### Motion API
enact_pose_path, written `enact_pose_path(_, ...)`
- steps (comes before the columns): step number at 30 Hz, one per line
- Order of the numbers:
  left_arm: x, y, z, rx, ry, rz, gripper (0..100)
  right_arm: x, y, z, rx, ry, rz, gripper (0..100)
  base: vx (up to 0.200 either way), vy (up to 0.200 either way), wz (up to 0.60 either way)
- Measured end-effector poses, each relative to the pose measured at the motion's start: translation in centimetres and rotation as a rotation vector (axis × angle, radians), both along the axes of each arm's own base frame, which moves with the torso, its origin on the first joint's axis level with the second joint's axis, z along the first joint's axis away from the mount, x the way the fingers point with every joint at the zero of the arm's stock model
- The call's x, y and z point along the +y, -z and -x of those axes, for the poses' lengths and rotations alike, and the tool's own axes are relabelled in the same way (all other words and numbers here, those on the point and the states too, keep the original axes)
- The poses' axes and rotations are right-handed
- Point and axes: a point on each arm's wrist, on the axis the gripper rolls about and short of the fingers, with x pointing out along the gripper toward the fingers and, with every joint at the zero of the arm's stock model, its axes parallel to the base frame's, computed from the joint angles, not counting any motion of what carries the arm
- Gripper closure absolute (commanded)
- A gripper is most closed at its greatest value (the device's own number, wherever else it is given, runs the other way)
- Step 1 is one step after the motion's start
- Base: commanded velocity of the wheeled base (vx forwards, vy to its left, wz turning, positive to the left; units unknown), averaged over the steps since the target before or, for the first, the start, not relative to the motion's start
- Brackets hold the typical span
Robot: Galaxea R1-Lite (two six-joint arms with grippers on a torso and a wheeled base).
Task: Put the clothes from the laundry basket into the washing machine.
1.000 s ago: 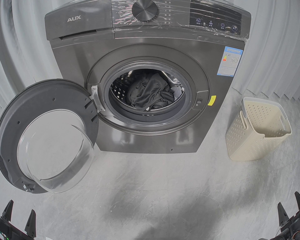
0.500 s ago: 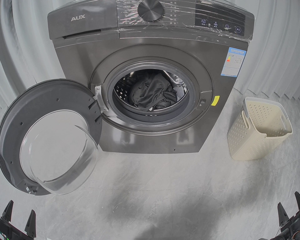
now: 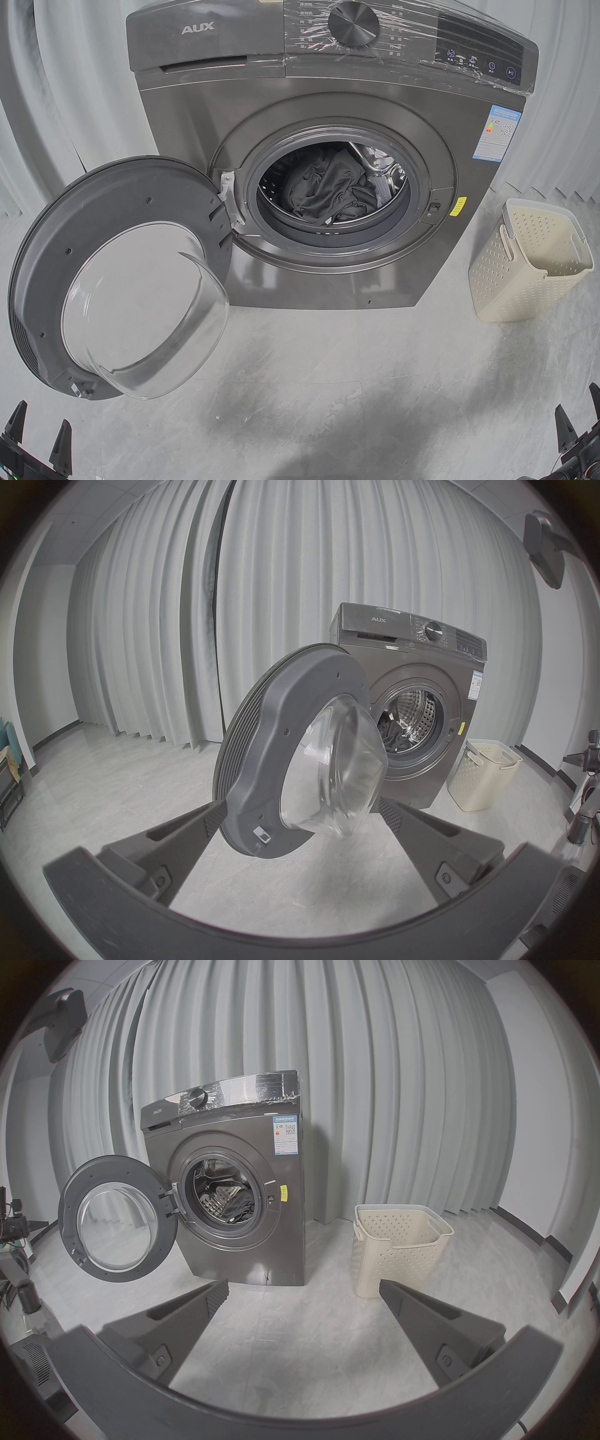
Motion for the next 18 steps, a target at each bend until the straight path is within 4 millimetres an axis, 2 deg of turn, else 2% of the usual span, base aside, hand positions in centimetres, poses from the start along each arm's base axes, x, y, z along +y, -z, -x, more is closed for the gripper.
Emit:
enact_pose_path(9,0.00,0.02,0.00,0.003,0.002,0.001,0,0.00,0.01,0.00,0.001,-0.001,0.003,0,0.000,0.000,0.00)
enact_pose_path(18,-0.02,0.02,-0.01,0.003,0.008,0.004,0,0.01,0.02,-0.01,0.002,-0.002,0.006,0,0.000,0.200,0.00)
